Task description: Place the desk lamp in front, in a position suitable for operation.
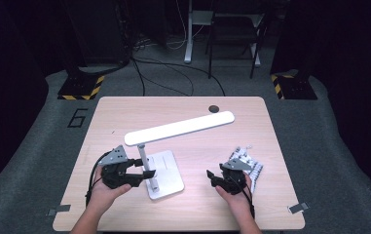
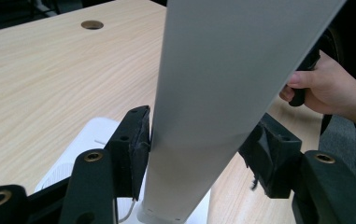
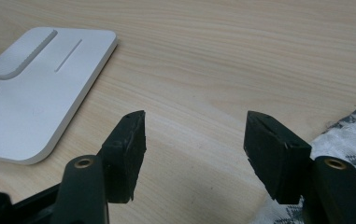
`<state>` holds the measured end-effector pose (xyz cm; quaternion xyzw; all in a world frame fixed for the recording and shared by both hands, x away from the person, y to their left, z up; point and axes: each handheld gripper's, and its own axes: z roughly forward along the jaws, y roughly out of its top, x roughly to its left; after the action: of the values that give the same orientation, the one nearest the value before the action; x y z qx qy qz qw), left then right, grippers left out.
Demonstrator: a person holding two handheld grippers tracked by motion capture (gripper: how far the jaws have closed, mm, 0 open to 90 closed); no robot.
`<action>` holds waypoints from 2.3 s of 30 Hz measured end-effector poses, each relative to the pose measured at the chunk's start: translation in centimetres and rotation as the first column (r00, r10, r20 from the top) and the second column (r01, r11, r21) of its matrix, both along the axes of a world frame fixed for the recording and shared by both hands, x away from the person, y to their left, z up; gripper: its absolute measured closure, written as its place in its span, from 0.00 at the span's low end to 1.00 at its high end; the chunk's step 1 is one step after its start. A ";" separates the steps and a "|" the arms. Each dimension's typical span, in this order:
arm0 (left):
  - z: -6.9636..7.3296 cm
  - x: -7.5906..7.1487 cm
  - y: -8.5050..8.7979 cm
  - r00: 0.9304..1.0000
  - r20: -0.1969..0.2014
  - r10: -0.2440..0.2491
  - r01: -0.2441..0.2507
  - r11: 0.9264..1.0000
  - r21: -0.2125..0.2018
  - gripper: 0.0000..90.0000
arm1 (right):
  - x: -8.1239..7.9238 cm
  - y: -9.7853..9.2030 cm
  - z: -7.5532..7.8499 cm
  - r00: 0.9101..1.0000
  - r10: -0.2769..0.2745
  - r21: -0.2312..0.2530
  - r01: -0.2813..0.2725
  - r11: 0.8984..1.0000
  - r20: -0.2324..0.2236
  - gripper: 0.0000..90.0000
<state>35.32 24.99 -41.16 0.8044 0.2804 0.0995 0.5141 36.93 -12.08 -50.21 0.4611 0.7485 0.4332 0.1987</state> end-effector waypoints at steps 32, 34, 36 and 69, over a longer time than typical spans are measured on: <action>0.6 -0.7 0.1 0.996 0.060 -0.067 0.066 0.998 0.020 0.57 | 0.7 -7.2 1.3 0.982 -0.183 -0.030 0.182 0.983 -0.045 0.40; 0.7 -0.8 0.1 0.996 0.055 -0.073 0.072 0.997 0.021 0.57 | 1.1 -7.9 0.7 0.978 -0.195 -0.059 0.191 0.980 -0.071 0.39; 0.7 -0.8 0.1 0.996 0.055 -0.072 0.071 0.997 0.018 0.57 | 1.3 -8.3 0.3 0.973 -0.213 -0.077 0.207 0.975 -0.085 0.38; 0.4 -1.0 0.2 0.993 0.052 -0.102 0.102 0.995 0.003 0.56 | 1.9 -7.6 -1.4 0.977 -0.173 -0.143 0.154 0.978 -0.127 0.69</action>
<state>34.29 25.22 -40.71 0.8150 0.2253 0.0942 0.5254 38.83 -19.67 -51.60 0.5360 0.7471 0.3316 0.2112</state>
